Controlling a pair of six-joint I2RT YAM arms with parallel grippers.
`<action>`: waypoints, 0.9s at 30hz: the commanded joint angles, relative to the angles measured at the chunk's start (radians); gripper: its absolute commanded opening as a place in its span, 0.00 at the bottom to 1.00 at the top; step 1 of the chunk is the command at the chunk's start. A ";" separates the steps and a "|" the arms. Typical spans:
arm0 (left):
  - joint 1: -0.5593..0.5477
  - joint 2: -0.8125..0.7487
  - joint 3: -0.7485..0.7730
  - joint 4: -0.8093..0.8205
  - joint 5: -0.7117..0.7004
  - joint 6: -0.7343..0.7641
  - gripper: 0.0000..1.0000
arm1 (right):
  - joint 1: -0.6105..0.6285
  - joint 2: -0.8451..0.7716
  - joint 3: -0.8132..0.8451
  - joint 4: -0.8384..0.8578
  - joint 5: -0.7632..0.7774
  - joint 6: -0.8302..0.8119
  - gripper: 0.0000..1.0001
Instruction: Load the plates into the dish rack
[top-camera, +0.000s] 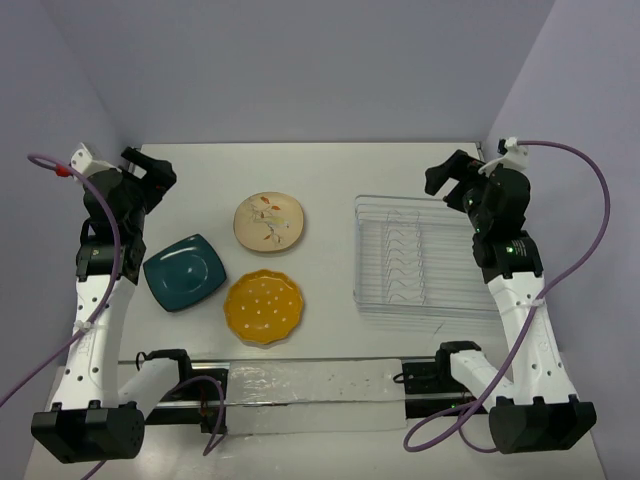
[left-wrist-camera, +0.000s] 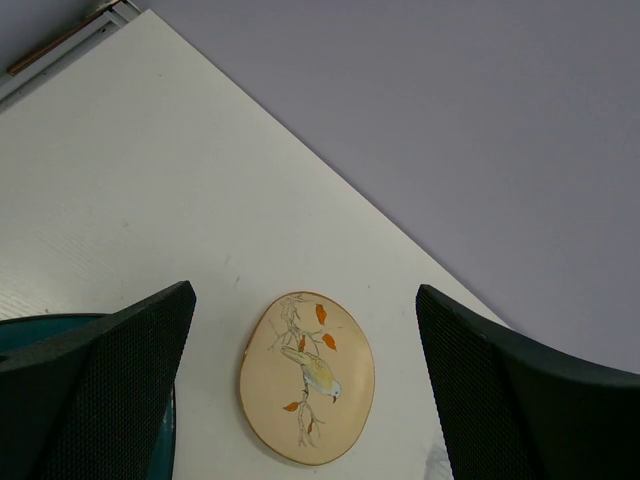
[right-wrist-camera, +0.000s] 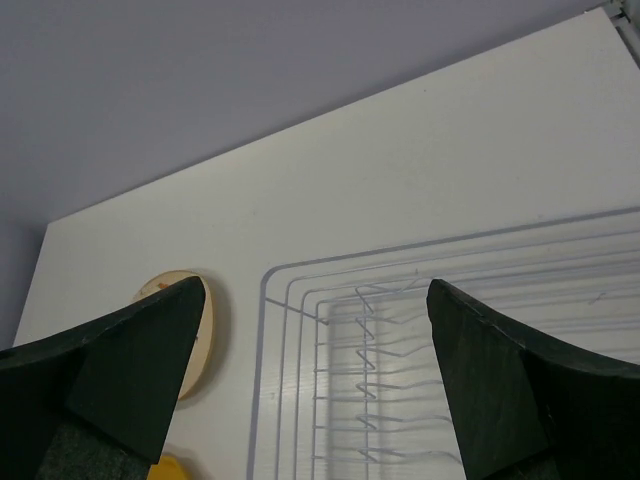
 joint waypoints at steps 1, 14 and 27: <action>0.000 0.004 0.007 0.059 0.041 0.022 0.99 | 0.007 0.005 0.063 0.029 -0.075 -0.053 1.00; 0.000 0.220 -0.003 0.114 0.247 0.072 0.99 | 0.324 0.348 0.287 0.078 -0.254 -0.248 1.00; -0.041 0.502 -0.015 0.110 0.326 0.116 0.99 | 0.510 1.008 0.708 -0.016 -0.143 -0.118 1.00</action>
